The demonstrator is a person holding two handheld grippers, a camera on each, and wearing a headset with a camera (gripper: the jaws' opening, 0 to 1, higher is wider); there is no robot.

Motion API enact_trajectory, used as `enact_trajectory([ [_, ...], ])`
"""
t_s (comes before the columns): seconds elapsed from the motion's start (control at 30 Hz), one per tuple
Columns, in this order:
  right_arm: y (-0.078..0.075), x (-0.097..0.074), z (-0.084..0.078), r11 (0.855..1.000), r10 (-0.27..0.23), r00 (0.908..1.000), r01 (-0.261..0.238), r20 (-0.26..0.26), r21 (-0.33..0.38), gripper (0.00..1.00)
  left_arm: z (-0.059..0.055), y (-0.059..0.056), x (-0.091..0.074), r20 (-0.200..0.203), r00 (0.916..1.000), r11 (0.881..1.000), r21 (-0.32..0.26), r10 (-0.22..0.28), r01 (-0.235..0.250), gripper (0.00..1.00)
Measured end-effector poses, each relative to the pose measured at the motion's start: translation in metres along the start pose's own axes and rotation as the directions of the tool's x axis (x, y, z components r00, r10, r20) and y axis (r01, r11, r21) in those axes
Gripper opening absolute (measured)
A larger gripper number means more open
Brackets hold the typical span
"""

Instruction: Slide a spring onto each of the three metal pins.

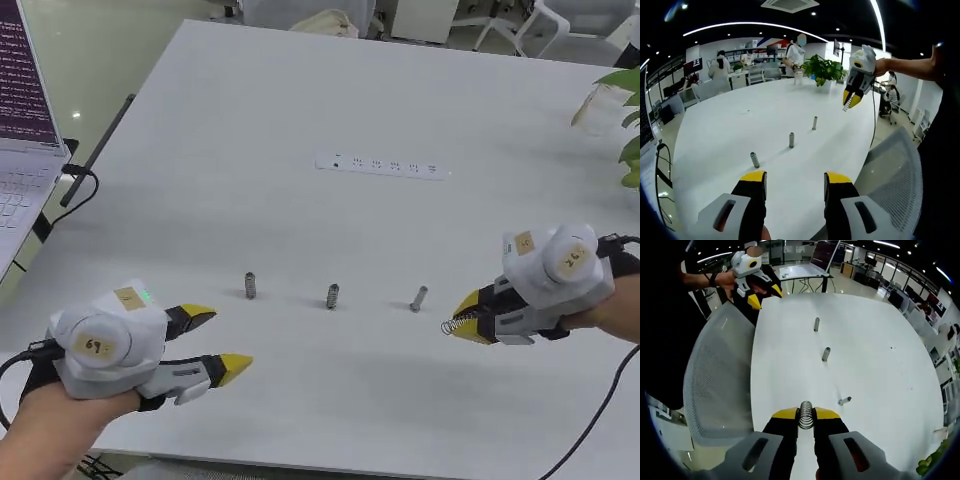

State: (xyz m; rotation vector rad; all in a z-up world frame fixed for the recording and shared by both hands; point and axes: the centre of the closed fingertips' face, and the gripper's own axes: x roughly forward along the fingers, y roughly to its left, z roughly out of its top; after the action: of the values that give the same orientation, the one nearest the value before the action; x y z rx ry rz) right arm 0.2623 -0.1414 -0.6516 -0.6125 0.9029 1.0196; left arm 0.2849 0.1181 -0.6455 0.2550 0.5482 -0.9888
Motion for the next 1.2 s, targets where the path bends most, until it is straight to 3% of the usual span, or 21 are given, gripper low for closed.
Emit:
enact_trajectory([
  [0.2, -0.01, 0.001, -0.004, 0.999, -0.005, 0.9993, 0.004, -0.038, -0.032, 0.09, -0.003, 0.005, -0.003, -0.002, 0.9999, 1.0, -0.005, 0.014, -0.014, 0.44],
  [0.6, -0.027, 0.005, -0.001, 0.999, 0.0, 0.9981, -0.003, -0.062, -0.04, 0.09, -0.007, 0.006, -0.007, -0.009, 0.9994, 0.999, -0.022, 0.033, -0.033, 0.5],
  [0.8, -0.043, 0.011, -0.003, 0.999, -0.011, 0.9972, 0.008, -0.074, -0.037, 0.09, -0.009, 0.011, -0.012, -0.014, 0.9986, 0.998, -0.025, 0.051, -0.051, 0.54],
  [1.2, -0.061, 0.026, -0.007, 0.998, -0.007, 0.9931, 0.0, -0.117, -0.065, 0.09, -0.014, 0.019, -0.02, -0.029, 0.9958, 0.995, -0.043, 0.087, -0.088, 0.57],
])
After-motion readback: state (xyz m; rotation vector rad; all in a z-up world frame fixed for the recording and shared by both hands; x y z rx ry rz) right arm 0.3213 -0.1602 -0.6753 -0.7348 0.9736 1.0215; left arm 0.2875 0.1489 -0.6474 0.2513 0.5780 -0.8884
